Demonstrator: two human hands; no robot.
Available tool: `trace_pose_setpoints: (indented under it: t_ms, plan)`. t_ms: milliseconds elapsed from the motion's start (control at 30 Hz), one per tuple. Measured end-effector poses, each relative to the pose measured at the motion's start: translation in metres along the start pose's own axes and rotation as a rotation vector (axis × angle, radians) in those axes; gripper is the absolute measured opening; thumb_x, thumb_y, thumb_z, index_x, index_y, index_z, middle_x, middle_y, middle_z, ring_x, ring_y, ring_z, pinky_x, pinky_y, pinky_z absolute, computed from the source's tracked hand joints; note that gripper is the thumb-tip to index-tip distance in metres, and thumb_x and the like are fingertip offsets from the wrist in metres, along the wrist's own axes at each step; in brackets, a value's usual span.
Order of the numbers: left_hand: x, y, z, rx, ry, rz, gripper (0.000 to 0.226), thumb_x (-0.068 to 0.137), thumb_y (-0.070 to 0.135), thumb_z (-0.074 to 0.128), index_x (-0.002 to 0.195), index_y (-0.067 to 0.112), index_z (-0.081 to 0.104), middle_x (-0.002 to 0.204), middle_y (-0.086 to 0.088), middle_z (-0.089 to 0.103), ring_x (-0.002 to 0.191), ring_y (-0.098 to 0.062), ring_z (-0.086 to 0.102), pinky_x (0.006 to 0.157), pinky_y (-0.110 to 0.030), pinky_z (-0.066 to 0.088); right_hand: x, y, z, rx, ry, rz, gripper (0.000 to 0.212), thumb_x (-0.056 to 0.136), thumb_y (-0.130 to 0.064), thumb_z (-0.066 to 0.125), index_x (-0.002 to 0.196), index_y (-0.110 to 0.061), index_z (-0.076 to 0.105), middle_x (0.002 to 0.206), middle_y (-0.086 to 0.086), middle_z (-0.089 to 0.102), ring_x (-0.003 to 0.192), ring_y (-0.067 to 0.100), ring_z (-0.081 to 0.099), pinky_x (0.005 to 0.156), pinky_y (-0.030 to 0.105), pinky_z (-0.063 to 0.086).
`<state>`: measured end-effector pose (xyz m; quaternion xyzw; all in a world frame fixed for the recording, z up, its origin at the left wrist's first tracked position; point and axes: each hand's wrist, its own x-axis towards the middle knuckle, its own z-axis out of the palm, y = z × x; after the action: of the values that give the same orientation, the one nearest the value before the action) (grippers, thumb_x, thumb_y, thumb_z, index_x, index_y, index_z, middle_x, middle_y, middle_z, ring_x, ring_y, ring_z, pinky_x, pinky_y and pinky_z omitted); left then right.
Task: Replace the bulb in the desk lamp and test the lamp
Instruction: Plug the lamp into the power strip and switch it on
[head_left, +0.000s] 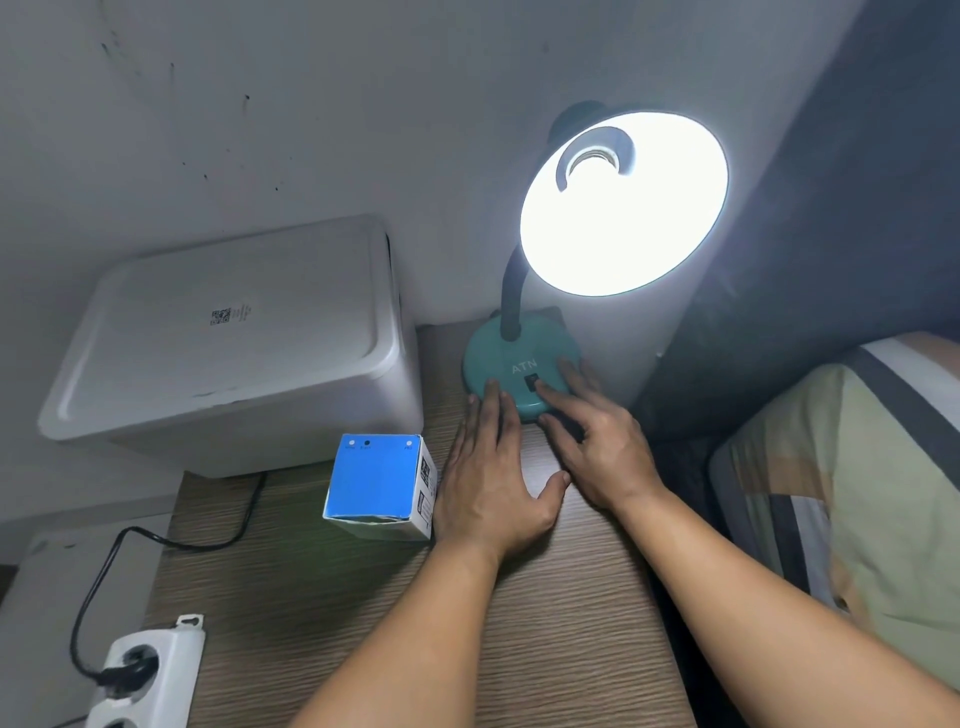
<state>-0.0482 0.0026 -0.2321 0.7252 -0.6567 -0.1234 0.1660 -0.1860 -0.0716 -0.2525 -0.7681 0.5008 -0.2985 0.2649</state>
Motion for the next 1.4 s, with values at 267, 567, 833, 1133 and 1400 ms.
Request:
trace_pose_setpoints:
  t_ms: [267,567,833,1133,1400]
  plan:
    - [0.0002,0.0009,-0.0007,0.001,0.003,0.0,0.099,0.084,0.068,0.045,0.157,0.016,0.002,0.165,-0.001,-0.011,0.151,-0.017,-0.009,0.115,-0.025,-0.006,0.0003,-0.0009,0.0,0.018,0.015,-0.011,0.039,0.091,-0.037,0.062,0.129,-0.042,0.058,0.14,-0.005,0.056,0.132,0.017,0.044,0.101,0.041,0.048]
    - [0.0,0.0021,-0.0014,-0.003,0.005,0.005,0.1,0.085,0.068,0.047,0.158,0.016,0.001,0.165,-0.002,-0.011,0.152,-0.018,-0.009,0.114,-0.024,-0.007,0.0007,0.0015,0.0,0.014,0.001,-0.006,0.045,0.092,-0.037,0.061,0.133,-0.05,0.05,0.143,-0.008,0.052,0.134,0.014,0.041,0.101,0.042,0.048]
    - [-0.0004,0.0022,-0.0013,-0.01,0.01,-0.006,0.1,0.084,0.068,0.046,0.158,0.018,0.0,0.165,0.0,-0.011,0.152,-0.017,-0.007,0.115,-0.025,-0.003,0.0007,-0.0002,-0.0001,0.03,0.028,-0.031,0.04,0.091,-0.03,0.065,0.129,-0.04,0.059,0.141,-0.005,0.054,0.133,0.011,0.038,0.104,0.035,0.044]
    - [-0.0002,0.0018,-0.0014,-0.004,0.01,-0.004,0.1,0.084,0.069,0.045,0.157,0.018,0.0,0.165,-0.001,-0.011,0.152,-0.017,-0.007,0.117,-0.026,-0.001,0.0006,-0.0004,-0.0009,0.019,0.005,-0.018,0.041,0.092,-0.038,0.06,0.132,-0.047,0.053,0.147,-0.01,0.048,0.137,0.014,0.039,0.106,0.037,0.043]
    - [0.0005,0.0012,-0.001,0.007,0.015,0.003,0.1,0.084,0.069,0.045,0.157,0.017,0.001,0.165,-0.001,-0.01,0.152,-0.018,-0.007,0.115,-0.025,-0.004,0.0008,-0.0015,-0.0012,0.016,0.008,-0.013,0.04,0.092,-0.036,0.061,0.131,-0.044,0.055,0.143,-0.008,0.052,0.135,0.016,0.041,0.103,0.044,0.047]
